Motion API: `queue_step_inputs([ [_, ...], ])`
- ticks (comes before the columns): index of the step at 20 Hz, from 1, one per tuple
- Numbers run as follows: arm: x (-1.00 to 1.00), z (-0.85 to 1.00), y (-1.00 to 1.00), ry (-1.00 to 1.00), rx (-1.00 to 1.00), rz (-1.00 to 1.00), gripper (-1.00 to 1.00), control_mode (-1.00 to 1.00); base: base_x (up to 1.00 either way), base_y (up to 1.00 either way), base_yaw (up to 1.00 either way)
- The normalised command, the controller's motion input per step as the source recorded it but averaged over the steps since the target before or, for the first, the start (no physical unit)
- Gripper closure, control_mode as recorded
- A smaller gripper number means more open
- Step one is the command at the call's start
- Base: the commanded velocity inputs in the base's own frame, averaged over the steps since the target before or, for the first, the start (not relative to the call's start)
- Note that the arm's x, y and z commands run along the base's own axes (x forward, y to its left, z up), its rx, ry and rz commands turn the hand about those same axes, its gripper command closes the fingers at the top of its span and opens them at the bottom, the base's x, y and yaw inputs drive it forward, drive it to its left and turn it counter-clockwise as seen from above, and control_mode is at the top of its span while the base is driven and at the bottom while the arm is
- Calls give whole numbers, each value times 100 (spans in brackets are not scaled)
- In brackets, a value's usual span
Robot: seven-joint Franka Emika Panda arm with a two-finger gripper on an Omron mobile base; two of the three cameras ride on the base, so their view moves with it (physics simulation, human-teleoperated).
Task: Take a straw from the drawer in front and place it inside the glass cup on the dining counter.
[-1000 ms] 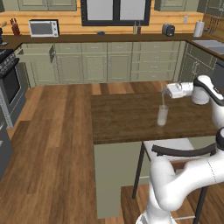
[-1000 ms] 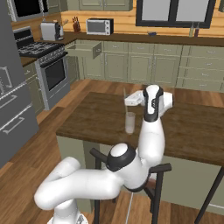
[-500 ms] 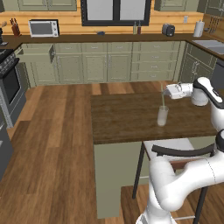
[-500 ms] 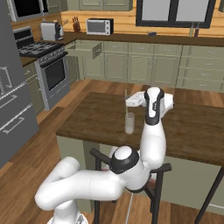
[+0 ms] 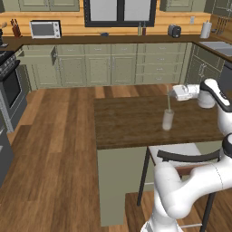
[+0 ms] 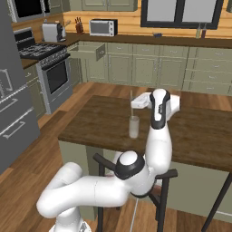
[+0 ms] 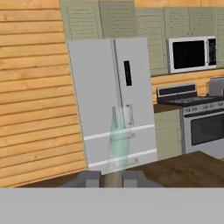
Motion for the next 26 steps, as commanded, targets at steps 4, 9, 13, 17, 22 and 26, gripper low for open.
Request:
queue_step_inputs([
  [4, 0, 7, 0, 0, 0, -4, 100, -100, 0, 0, 0],
  [9, 0, 0, 0, 0, 0, -5, 100, -100, 0, 0, 0],
  [13, 3, -2, 0, 0, 0, -3, 100, -100, 0, 0, 0],
  [17, 5, -9, 0, 0, 0, -2, 100, -100, 0, 0, 0],
  [22, 0, -21, 0, 0, 0, -1, 100, -100, 0, 0, 0],
  [26, 0, -22, 0, -3, 0, -1, 100, -100, 0, 0, 0],
])
